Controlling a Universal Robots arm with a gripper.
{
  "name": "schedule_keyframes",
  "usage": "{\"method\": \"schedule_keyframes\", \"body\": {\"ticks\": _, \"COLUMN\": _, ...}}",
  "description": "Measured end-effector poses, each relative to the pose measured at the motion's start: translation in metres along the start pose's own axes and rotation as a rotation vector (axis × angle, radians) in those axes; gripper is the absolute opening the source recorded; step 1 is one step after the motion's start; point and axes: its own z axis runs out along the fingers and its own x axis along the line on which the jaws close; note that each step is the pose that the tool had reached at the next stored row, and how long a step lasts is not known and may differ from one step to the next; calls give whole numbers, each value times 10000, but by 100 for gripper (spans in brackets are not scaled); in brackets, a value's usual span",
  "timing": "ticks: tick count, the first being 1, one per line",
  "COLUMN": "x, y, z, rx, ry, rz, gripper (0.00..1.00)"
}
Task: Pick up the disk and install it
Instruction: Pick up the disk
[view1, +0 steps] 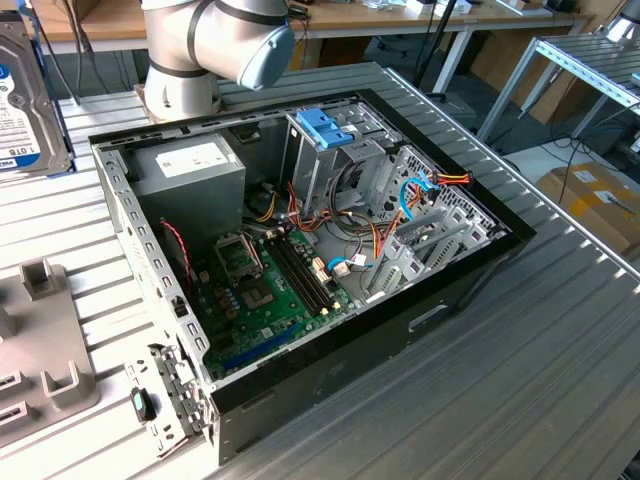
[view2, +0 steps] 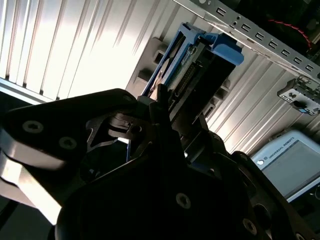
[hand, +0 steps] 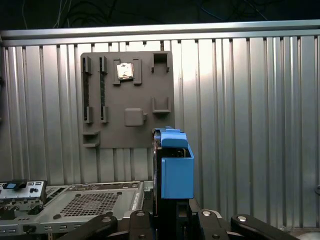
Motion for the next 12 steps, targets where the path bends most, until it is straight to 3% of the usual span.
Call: {"method": "schedule_keyframes", "body": {"ticks": 12, "x": -12, "y": -292, "z": 7, "rx": 1, "ry": -1, "rz": -1, "gripper": 35}}
